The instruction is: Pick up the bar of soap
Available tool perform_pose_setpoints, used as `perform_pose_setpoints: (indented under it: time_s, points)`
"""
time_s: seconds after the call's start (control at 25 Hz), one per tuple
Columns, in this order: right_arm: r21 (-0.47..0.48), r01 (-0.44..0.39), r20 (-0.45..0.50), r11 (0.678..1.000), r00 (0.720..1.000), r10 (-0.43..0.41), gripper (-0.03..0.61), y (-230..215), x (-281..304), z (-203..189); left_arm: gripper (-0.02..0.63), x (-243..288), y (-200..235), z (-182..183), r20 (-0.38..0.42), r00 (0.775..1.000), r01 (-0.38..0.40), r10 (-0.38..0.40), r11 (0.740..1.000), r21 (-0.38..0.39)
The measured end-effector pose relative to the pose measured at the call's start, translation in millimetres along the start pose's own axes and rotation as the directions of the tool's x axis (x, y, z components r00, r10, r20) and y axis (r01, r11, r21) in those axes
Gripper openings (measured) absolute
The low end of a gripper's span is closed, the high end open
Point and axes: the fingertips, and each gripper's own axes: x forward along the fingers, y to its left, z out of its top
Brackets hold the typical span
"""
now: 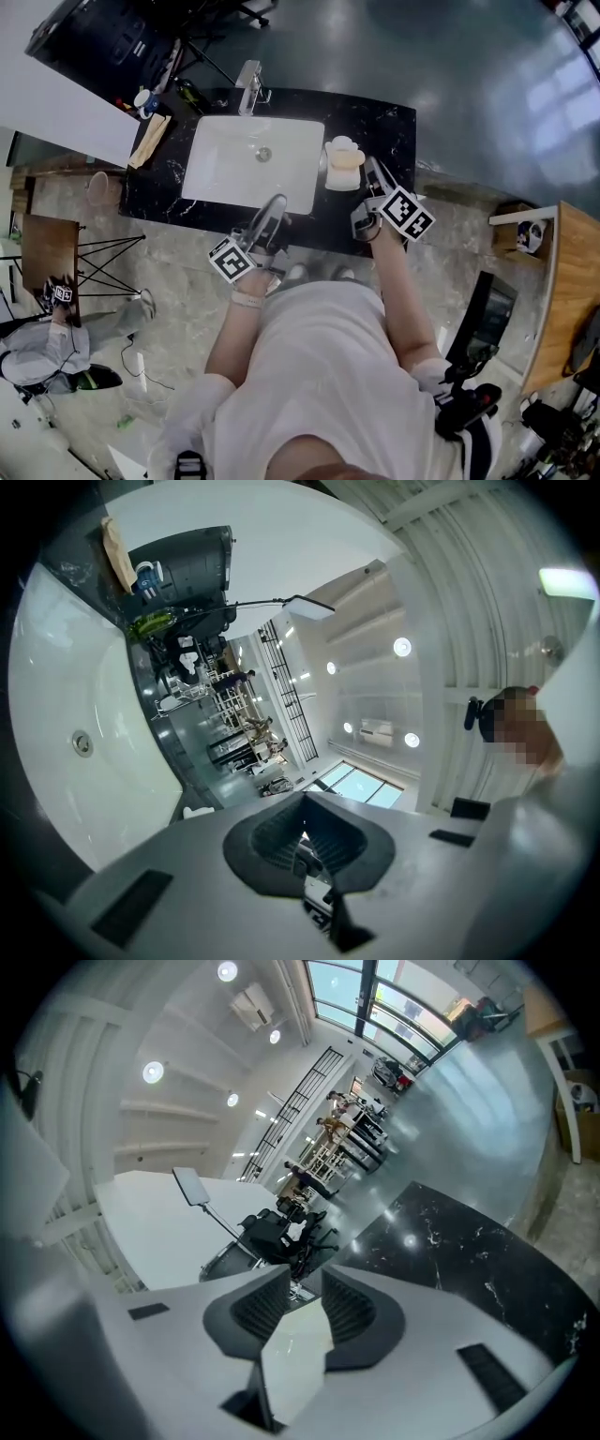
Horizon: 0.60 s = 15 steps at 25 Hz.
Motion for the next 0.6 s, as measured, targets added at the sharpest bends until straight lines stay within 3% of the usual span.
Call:
perform_pose_setpoints:
  time_s: [0.08,0.16,0.44,0.6]
  points:
    - [0.01,0.036,-0.02,0.999,0.999,-0.036,0.129,-17,11,-4,0.006,-2,3,0,0.007,1.0,-0.016,0.016,1.0,0.006]
    - [0.04,0.08,-0.044,0.996,0.996,-0.078,0.153,-36,24,-9,0.006,-3,5,-1,0.013,0.999,-0.031,0.03,0.999,0.009]
    - [0.11,0.171,-0.151,0.979,0.976,-0.154,0.161,-80,57,-24,0.006,-14,8,-1,0.047,0.995,-0.088,0.087,0.996,0.015]
    - [0.153,0.201,-0.197,0.968,0.966,-0.17,0.161,-95,66,-36,0.006,-24,16,-3,0.075,0.99,-0.114,0.115,0.993,-0.022]
